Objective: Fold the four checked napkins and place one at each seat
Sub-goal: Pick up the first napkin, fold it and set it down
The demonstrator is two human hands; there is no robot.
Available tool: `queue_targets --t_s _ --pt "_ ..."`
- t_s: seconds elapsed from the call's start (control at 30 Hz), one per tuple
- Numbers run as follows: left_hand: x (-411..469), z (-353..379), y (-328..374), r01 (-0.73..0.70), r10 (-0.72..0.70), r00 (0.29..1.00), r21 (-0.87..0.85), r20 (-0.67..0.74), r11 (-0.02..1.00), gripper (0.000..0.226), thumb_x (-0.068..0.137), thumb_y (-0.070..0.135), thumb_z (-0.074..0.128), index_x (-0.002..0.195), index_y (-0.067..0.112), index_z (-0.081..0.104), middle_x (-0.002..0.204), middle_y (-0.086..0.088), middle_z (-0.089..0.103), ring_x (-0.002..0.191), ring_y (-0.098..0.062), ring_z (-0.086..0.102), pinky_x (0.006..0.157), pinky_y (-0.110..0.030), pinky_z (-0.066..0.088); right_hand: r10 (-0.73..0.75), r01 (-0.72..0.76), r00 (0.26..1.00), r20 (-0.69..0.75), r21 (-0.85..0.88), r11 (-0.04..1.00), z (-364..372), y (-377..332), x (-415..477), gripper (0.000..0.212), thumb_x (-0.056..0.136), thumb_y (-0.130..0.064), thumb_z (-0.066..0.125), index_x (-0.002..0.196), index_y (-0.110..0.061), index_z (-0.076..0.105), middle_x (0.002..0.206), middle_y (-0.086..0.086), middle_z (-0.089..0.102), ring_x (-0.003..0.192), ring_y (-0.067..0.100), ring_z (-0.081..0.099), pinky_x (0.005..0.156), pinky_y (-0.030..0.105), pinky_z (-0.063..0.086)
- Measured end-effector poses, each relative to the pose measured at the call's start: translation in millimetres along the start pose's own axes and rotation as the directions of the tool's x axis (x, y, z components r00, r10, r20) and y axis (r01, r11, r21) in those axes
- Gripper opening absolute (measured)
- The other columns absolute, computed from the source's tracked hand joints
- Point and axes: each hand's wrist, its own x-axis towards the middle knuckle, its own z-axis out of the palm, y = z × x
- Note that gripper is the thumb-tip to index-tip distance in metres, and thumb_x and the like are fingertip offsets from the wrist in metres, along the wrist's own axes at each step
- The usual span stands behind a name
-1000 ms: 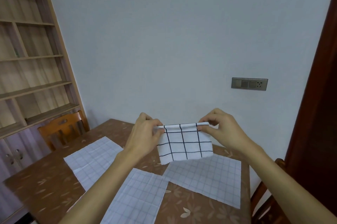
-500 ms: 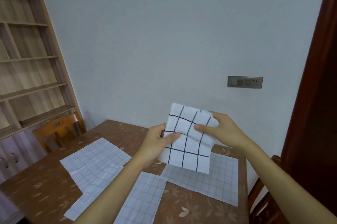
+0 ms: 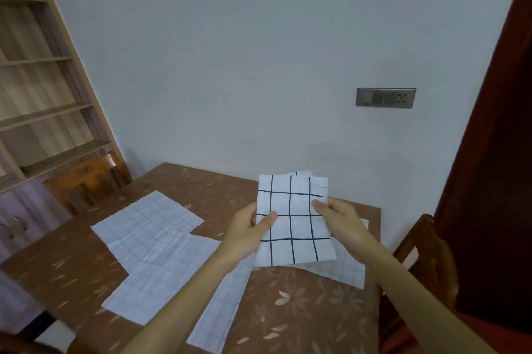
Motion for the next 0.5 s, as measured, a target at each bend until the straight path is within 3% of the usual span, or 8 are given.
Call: queue_targets --t_s 0.13,0.27,0.5 --pt "-6 17 -24 0.004 -0.004 1.0 0.016 0.028 1.0 0.026 0.103 0.023 0.055 0.127 0.022 0.064 0.12 0.009 0.073 0.109 -0.01 0.07 0.093 -0.03 0.058 0.115 -0.116 0.993 -0.012 -0.008 0.993 8 29 0 0.02 0.099 -0.041 0.055 0.107 -0.028 0.069 0.108 -0.004 0.075 0.097 0.016 0.073 0.093 0.042 0.057" --pt "-11 31 -38 0.227 -0.211 0.969 -0.126 0.128 0.966 0.024 0.107 0.029 0.046 0.119 0.034 0.065 0.116 0.01 0.075 0.105 -0.01 0.072 0.093 -0.036 0.058 0.169 -0.168 0.985 -0.016 0.039 0.985 15 55 -6 0.017 0.096 -0.039 0.061 0.107 -0.028 0.069 0.097 -0.006 0.077 0.087 0.014 0.075 0.084 0.043 0.061" --pt "-12 40 -65 0.445 -0.423 0.895 -0.235 0.142 0.864 0.028 0.106 0.032 0.046 0.125 0.023 0.065 0.114 0.001 0.077 0.104 -0.02 0.074 0.097 -0.045 0.056 0.285 -0.295 0.955 0.08 0.199 0.934 5 88 -4 0.029 0.084 -0.024 0.078 0.112 -0.018 0.071 0.101 0.007 0.078 0.092 0.031 0.075 0.082 0.058 0.059"
